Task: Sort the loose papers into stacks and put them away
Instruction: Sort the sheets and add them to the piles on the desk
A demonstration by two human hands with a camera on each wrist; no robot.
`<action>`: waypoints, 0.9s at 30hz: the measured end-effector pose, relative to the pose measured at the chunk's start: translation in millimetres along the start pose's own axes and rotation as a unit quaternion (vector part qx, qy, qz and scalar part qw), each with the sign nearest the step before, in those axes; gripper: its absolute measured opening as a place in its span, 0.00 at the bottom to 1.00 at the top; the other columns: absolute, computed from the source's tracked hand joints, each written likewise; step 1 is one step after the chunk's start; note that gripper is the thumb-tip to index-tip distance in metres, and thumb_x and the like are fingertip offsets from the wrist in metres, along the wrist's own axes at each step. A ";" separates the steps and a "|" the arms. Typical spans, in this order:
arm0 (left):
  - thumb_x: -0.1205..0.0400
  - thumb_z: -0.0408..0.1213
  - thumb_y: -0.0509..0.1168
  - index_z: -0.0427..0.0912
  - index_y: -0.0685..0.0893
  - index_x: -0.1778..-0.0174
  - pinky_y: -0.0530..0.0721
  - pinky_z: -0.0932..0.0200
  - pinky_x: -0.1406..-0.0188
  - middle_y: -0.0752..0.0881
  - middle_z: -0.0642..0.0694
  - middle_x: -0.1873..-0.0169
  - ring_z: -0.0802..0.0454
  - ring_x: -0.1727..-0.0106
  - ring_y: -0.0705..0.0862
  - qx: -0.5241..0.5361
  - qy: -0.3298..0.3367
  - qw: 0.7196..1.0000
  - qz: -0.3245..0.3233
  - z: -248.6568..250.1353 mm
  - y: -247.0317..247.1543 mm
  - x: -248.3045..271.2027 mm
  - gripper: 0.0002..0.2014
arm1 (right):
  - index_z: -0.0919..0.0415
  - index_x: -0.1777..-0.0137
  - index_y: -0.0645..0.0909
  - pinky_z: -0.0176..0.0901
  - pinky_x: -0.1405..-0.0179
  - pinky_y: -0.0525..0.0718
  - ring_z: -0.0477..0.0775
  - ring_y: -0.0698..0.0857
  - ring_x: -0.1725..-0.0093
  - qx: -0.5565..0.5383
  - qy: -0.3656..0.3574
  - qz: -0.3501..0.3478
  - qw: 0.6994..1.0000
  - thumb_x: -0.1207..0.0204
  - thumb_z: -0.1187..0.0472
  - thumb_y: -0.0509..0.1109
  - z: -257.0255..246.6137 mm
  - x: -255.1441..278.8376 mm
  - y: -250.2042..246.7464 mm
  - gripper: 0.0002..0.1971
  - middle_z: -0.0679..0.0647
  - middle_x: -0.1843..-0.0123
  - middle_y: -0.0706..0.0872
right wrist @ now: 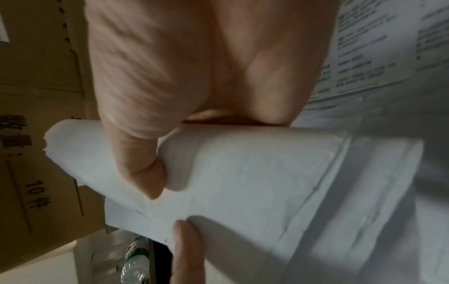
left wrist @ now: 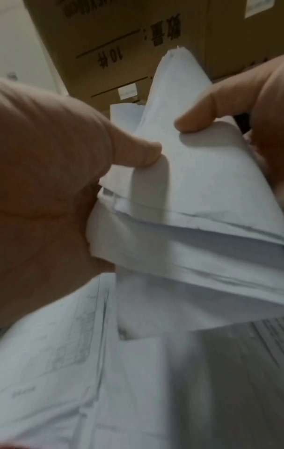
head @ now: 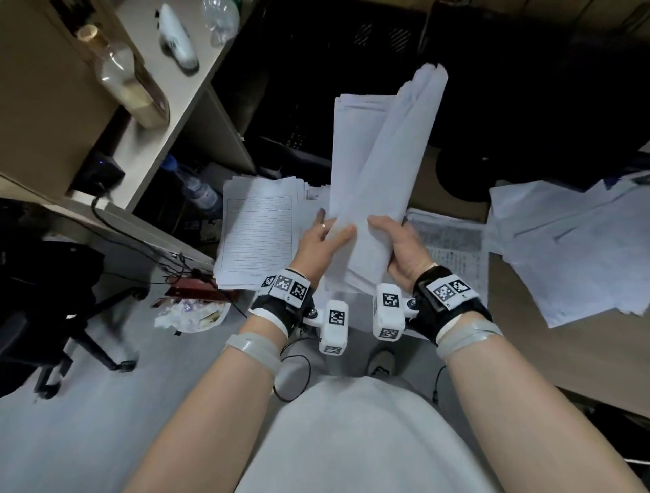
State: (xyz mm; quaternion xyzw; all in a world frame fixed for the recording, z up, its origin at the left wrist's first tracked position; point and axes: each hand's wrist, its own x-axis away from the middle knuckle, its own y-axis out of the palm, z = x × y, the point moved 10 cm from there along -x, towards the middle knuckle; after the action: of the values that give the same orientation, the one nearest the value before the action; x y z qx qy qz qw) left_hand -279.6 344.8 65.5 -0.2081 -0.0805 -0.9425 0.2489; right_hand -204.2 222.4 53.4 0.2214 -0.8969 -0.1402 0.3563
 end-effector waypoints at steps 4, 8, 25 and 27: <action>0.14 0.52 0.64 0.32 0.85 0.37 0.80 0.36 0.30 0.89 0.33 0.41 0.36 0.38 0.88 0.085 -0.051 0.995 -0.024 -12.5 28.7 18.7 0.25 | 0.62 0.32 0.81 0.62 0.37 0.86 0.63 0.90 0.40 0.071 -0.019 -0.020 0.997 0.30 0.53 0.81 -8.6 10.7 -15.0 0.27 0.59 0.41 0.91; 0.11 0.51 0.59 0.39 0.86 0.40 0.84 0.48 0.37 0.91 0.40 0.44 0.45 0.40 0.89 0.074 -0.020 0.997 0.005 -2.0 38.3 25.3 0.20 | 0.49 0.22 0.71 0.44 0.39 0.87 0.43 0.87 0.41 0.233 -0.115 -0.019 0.966 0.21 0.52 0.76 -32.1 26.7 -30.0 0.29 0.44 0.37 0.86; 0.12 0.57 0.56 0.41 0.87 0.36 0.82 0.38 0.31 0.90 0.38 0.42 0.40 0.39 0.89 0.095 -0.020 0.995 0.020 6.0 60.5 25.9 0.25 | 0.41 0.14 0.59 0.40 0.17 0.58 0.35 0.58 0.17 0.416 -0.156 -0.104 0.890 0.34 0.44 0.83 -44.5 45.9 -31.9 0.50 0.39 0.12 0.54; 0.13 0.59 0.57 0.38 0.87 0.37 0.85 0.41 0.35 0.90 0.38 0.42 0.40 0.40 0.89 0.092 -0.019 0.995 0.015 6.1 61.1 26.1 0.28 | 0.43 0.15 0.63 0.38 0.18 0.58 0.33 0.59 0.18 0.405 -0.158 -0.105 0.895 0.27 0.49 0.79 -45.7 45.9 -30.9 0.42 0.40 0.13 0.58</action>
State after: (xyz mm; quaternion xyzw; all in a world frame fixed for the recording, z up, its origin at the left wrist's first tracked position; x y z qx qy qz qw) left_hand -267.3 282.2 85.3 -0.2032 -0.1688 -0.9231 0.2793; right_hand -192.7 168.7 99.5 0.4143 -0.8921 0.1650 0.0727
